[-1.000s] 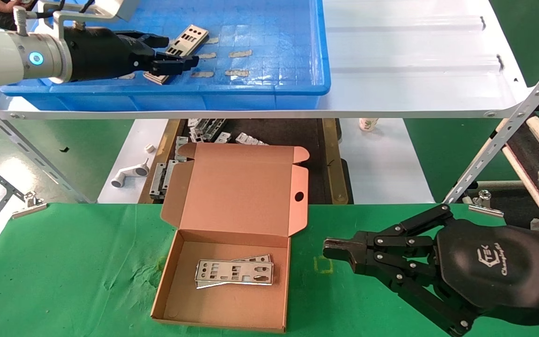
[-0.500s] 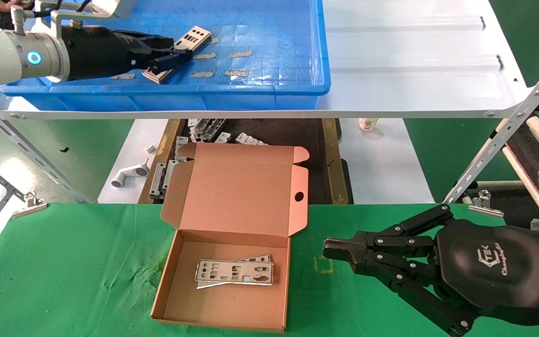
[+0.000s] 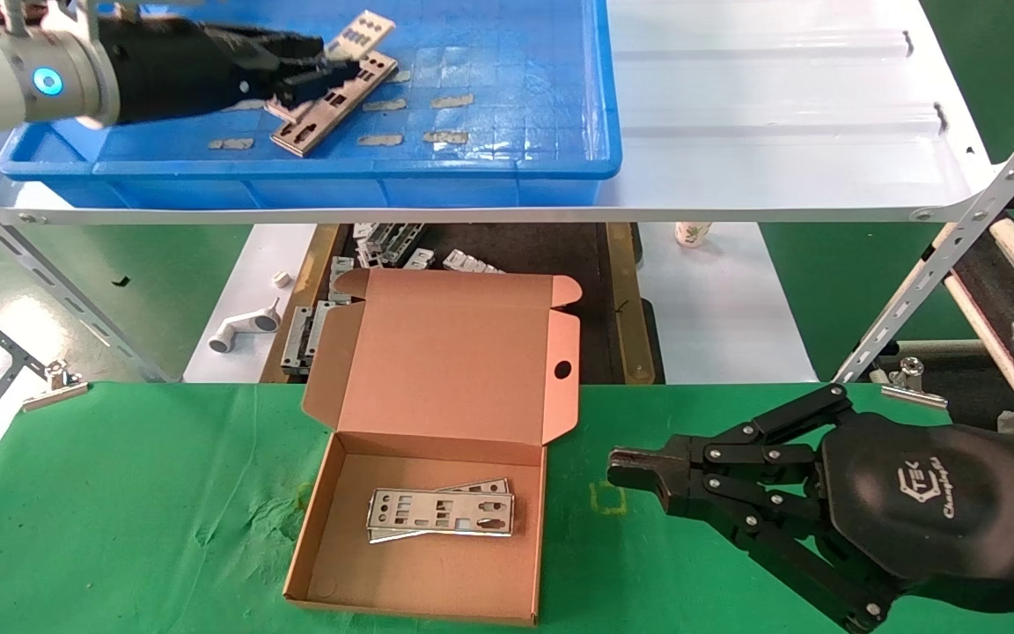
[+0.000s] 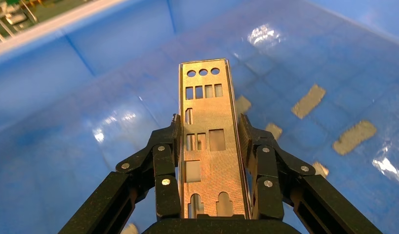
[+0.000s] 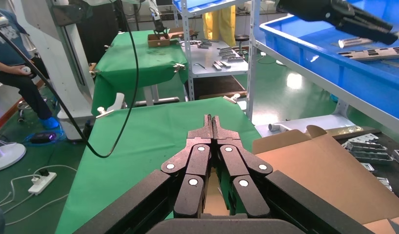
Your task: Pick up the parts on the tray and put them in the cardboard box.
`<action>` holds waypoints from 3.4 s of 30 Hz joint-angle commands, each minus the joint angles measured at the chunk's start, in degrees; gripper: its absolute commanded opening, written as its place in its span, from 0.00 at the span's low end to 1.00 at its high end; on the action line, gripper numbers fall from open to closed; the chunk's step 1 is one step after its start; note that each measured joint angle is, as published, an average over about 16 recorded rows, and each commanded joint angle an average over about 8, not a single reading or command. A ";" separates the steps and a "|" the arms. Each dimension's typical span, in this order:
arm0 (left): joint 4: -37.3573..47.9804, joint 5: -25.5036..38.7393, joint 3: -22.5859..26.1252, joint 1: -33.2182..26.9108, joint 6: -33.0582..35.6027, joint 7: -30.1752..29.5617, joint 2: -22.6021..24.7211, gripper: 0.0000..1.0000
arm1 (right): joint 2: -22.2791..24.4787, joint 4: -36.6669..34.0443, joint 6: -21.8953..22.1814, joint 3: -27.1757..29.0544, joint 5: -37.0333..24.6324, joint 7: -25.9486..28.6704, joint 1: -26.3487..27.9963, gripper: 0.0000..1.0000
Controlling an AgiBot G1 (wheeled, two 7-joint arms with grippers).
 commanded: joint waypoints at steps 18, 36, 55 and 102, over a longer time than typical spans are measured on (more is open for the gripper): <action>-4.52 -4.18 -2.60 -2.76 18.18 7.11 -5.30 0.00 | 0.00 0.00 0.00 -0.01 0.01 0.00 0.00 0.00; -31.65 -13.06 8.84 10.13 38.84 15.30 -15.57 0.00 | 0.01 0.00 0.01 -0.02 0.01 -0.01 0.00 0.00; -38.09 -7.72 19.79 27.16 23.49 21.32 -11.81 0.00 | 0.01 0.00 0.01 -0.03 0.02 -0.01 0.01 0.00; -25.11 -17.14 14.27 25.12 37.52 21.62 -11.31 1.00 | 0.02 0.00 0.02 -0.05 0.03 -0.02 0.01 1.00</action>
